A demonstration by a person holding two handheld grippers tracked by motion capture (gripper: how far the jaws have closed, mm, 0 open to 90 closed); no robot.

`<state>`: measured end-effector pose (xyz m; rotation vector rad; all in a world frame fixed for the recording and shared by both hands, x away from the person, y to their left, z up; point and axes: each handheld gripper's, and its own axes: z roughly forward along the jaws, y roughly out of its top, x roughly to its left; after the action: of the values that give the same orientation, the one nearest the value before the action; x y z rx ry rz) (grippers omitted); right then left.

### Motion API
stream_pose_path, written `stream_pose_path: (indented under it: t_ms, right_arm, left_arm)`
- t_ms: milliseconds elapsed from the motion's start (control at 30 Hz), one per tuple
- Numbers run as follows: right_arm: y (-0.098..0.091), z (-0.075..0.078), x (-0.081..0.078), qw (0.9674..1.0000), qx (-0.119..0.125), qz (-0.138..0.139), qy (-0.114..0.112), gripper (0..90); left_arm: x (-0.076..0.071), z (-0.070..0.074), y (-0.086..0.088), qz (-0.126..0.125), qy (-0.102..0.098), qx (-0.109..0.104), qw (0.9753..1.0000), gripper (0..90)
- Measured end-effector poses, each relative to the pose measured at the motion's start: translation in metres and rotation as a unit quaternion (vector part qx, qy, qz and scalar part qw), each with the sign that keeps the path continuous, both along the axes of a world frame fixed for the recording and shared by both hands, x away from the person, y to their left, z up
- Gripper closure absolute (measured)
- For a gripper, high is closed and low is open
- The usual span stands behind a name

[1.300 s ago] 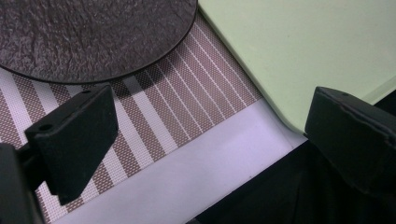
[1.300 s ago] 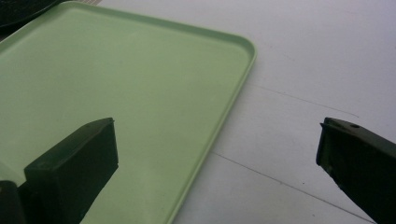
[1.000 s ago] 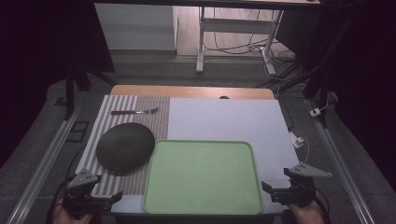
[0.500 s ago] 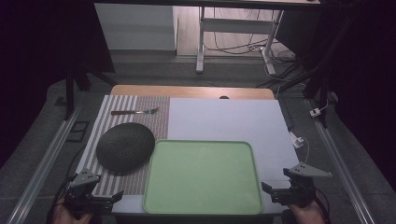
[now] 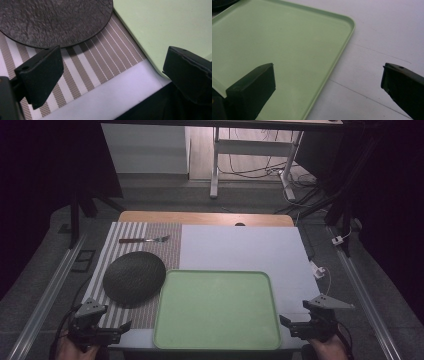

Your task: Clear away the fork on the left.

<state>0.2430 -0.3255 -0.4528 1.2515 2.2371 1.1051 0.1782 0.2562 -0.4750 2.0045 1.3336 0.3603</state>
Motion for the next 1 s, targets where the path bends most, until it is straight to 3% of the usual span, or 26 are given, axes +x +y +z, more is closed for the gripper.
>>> stream_pose_path:
  t_ms: [233,433,533,900,1000]
  right_arm:
    - [0.000,0.000,0.000,1.0000,-0.001,0.000,0.001,0.0]
    - [0.001,0.000,0.000,1.0000,-0.005,0.002,0.000,0.0]
    - [0.001,0.000,0.000,1.0000,-0.004,0.002,0.000,0.0]
    - [0.003,0.000,0.001,1.0000,-0.006,0.007,0.000,0.0]
    - [0.003,0.000,0.002,0.9999,-0.007,0.008,0.000,0.1]
  left_arm:
    - [0.013,-0.002,0.003,-0.012,-0.006,0.002,0.9999,4.3]
    - [0.026,-0.003,0.007,-0.002,-0.010,0.002,0.9999,3.9]
    - [0.036,-0.004,0.008,-0.001,0.001,-0.005,1.0000,3.8]
    - [0.070,-0.007,0.007,0.004,0.003,0.036,0.9993,2.1]
    - [0.082,-0.008,0.009,0.005,0.007,0.034,0.9994,2.1]
